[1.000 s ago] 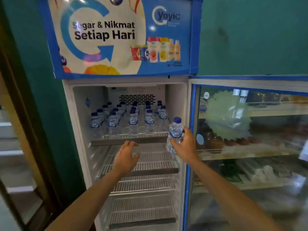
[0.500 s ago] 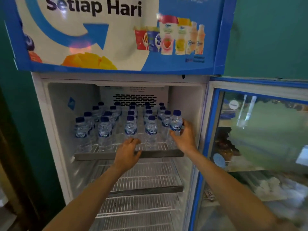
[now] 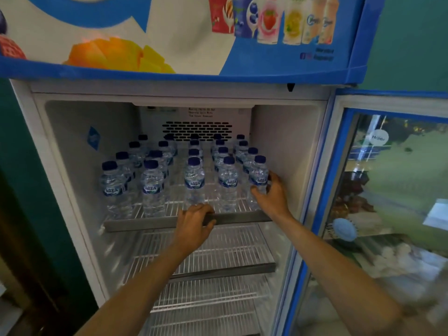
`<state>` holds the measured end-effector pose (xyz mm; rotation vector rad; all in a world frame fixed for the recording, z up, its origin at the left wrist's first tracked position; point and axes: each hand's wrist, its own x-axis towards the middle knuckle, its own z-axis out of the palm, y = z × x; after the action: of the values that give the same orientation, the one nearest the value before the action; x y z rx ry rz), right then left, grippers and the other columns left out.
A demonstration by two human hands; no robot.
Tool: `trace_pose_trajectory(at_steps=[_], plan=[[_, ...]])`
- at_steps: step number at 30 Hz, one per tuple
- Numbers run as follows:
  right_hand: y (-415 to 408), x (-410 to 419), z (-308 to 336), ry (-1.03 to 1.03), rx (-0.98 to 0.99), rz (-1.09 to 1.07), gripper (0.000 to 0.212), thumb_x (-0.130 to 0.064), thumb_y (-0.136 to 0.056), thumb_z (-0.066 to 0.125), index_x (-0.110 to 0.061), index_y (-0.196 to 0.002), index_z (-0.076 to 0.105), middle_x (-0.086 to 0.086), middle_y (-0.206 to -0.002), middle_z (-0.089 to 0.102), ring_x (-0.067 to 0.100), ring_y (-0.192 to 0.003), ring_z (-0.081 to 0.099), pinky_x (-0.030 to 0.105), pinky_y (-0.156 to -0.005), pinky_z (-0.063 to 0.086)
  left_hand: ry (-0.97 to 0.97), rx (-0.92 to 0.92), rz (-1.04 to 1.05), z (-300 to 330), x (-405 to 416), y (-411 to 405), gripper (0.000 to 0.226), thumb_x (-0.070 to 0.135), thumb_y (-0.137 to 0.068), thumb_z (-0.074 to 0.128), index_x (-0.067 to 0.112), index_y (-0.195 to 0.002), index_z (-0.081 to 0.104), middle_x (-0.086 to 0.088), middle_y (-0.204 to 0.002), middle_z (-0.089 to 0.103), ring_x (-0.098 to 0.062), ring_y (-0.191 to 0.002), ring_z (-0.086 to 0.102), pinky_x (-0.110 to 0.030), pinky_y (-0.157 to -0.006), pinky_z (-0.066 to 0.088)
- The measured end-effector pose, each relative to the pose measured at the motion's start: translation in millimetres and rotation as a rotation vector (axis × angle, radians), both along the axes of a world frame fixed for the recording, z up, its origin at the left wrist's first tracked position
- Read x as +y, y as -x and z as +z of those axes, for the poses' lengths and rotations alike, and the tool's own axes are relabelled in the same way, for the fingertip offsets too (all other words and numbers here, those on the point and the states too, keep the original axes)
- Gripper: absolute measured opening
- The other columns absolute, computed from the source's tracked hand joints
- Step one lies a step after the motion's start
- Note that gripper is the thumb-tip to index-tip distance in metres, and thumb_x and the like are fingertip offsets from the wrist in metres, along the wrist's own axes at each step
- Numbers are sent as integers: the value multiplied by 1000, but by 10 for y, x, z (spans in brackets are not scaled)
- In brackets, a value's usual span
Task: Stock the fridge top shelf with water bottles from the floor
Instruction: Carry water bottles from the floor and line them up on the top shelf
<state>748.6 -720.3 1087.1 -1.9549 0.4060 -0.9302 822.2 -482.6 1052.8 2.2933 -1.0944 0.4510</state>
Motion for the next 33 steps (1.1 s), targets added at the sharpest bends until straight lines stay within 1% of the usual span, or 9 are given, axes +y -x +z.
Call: trace_pose_trajectory(at_steps=[3,5,8,11,17,21,26,28,33], plan=[[-21,-19,-20,-5,37,-21,84,-57,-64,81,-32,-135,45,-5,-130,59,15,-116,60,38,-98,52,19,12,11,29,-30,13,14,32,-87,65,26,-100,63,11,-101,64,-13,-99,57,-34,-85,33],[-31,-11,-14,0,48,-51,84,-49,-65,86,-28,-135,45,-2,-129,60,17,-114,61,38,-96,53,19,25,19,37,-36,8,13,33,-88,64,27,-99,63,12,-100,64,-13,-99,58,-35,-87,35],[-48,16,14,9,85,-77,69,-30,-73,87,-17,-129,48,3,-123,63,20,-109,63,30,-92,52,12,40,26,46,-33,9,12,31,-88,65,26,-99,64,11,-101,65,-15,-100,58,-37,-90,38],[-46,29,49,30,135,-89,62,-26,-78,83,-15,-128,46,5,-122,62,19,-106,61,24,-88,48,10,57,28,61,-34,16,12,28,-89,65,25,-101,65,8,-104,67,-17,-102,59,-38,-92,38],[-26,51,98,54,184,-100,65,-28,-78,83,-17,-129,44,7,-124,61,24,-109,61,33,-93,52,3,104,45,86,-60,13,14,27,-88,66,26,-103,66,7,-106,69,-17,-103,59,-43,-97,40],[-33,38,101,37,204,-105,69,-35,-76,83,-19,-130,43,6,-126,59,25,-112,60,41,-97,53,2,106,52,71,-66,-10,14,27,-88,67,27,-102,65,8,-105,69,-17,-102,60,-43,-98,40],[-41,68,47,-2,191,-108,69,-33,-78,83,-14,-132,44,8,-128,59,25,-113,59,34,-96,52,-4,107,19,55,-17,-16,16,27,-87,68,27,-103,64,8,-104,68,-16,-101,60,-43,-97,41],[-37,89,40,-17,179,-105,69,-32,-77,83,-13,-132,45,8,-128,59,24,-114,59,32,-96,51,-9,127,2,79,6,-27,18,28,-86,68,25,-104,65,6,-105,69,-17,-101,61,-43,-95,45],[7,146,32,-24,130,-140,76,-36,-75,85,-13,-136,44,7,-129,59,25,-116,59,42,-99,52,39,205,-14,171,78,-70,20,20,-87,69,17,-107,66,-1,-106,69,-16,-98,64,-37,-89,54]])
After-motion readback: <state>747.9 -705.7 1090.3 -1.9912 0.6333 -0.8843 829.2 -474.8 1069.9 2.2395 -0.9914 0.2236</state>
